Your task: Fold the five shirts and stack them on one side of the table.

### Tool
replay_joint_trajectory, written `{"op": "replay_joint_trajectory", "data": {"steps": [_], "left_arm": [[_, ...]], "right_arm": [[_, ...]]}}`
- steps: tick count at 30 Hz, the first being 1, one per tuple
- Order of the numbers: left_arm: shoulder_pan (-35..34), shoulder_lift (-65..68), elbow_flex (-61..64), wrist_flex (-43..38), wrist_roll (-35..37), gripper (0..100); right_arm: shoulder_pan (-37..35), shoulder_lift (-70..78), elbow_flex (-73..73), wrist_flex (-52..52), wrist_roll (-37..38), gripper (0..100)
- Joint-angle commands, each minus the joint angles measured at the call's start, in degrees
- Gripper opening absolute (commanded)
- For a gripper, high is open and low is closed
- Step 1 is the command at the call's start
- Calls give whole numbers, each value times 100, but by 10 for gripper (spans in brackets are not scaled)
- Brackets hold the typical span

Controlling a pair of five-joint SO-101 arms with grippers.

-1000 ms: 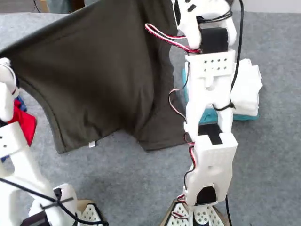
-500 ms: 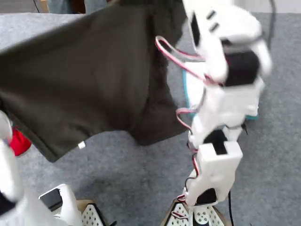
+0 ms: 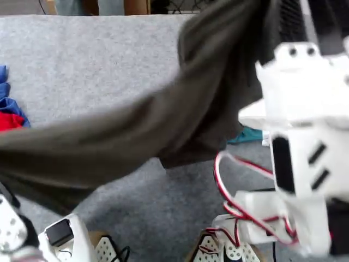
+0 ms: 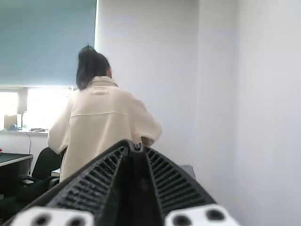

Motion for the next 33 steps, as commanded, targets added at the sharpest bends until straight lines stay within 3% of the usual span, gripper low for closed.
{"op": "replay_joint_trajectory", "data": {"steps": [1, 9, 17, 25, 33], "left_arm": [[-57, 26, -242, 176, -70, 29], [-48, 70, -136, 79, -44, 29], [-66, 9, 84, -519, -26, 29], [-84, 0, -664, -457, -18, 29], [-1042, -158, -796, -281, -62, 29]], "right_arm": [[26, -101, -84, 9, 9, 14], [44, 251, 1059, -571, -35, 14], [18, -163, 963, -879, -44, 14], [-721, -1095, 1007, -1064, 53, 14], [-809, -1508, 1015, -1257, 158, 14]]}}
